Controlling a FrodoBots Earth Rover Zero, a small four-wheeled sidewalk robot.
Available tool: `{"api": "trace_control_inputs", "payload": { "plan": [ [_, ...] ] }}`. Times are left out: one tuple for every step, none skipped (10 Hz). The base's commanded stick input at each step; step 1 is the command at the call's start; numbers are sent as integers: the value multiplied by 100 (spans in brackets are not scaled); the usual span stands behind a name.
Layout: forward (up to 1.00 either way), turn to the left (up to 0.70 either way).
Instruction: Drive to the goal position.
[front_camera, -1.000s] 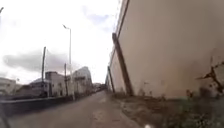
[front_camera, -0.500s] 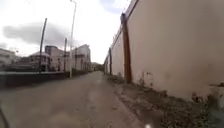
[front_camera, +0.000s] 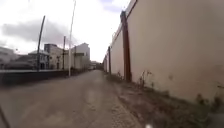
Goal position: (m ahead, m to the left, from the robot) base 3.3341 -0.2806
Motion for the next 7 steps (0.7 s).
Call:
{"api": "trace_control_inputs", "payload": {
  "plan": [
    [30,0],
    [30,0],
    [30,0],
    [30,0],
    [30,0],
    [30,0],
    [30,0]
  ]
}}
